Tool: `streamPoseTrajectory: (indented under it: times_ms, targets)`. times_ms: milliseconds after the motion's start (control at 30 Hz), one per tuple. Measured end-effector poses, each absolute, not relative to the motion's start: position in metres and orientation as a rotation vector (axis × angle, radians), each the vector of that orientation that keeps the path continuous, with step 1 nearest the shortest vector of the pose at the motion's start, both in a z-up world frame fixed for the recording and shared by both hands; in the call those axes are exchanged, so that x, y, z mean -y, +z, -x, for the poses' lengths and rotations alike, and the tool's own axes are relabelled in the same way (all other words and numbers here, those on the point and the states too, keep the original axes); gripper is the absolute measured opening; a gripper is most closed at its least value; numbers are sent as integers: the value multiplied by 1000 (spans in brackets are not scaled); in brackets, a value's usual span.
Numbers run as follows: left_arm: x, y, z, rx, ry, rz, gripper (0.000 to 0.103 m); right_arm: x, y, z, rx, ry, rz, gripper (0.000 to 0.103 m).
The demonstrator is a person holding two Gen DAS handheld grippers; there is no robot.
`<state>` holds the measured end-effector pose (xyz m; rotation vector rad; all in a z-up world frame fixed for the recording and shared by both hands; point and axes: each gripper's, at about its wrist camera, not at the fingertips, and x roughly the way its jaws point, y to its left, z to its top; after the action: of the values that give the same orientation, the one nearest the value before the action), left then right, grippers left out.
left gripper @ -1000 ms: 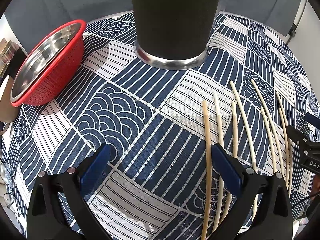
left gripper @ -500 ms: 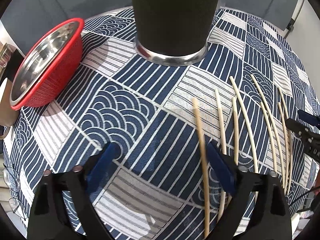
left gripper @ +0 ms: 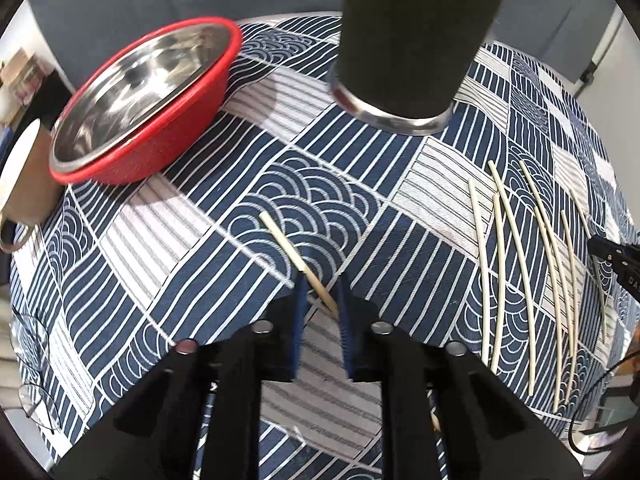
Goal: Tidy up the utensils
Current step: 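Grasp one wooden stick with the right gripper while the left gripper grasps another, then carry both sticks over the black cup and open both grippers to drop them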
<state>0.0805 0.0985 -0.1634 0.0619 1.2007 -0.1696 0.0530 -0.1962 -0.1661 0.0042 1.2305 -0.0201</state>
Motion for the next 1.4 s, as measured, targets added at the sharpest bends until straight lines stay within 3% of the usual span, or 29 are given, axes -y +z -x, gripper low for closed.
streamPoseTrajectory:
  times_ms: [200, 733, 1400]
  targets:
    - [-112, -164, -81, -1226, -181, 4, 5, 217, -166, -50, -1233, -42, -54, 5]
    - [-123, -148, -72, -1229, -160, 7, 5, 247, -153, -53, -1228, -81, -130, 5]
    - [-121, -30, -136, -1009, -104, -15, 5, 225, -45, -129, -946, 35, -168, 5]
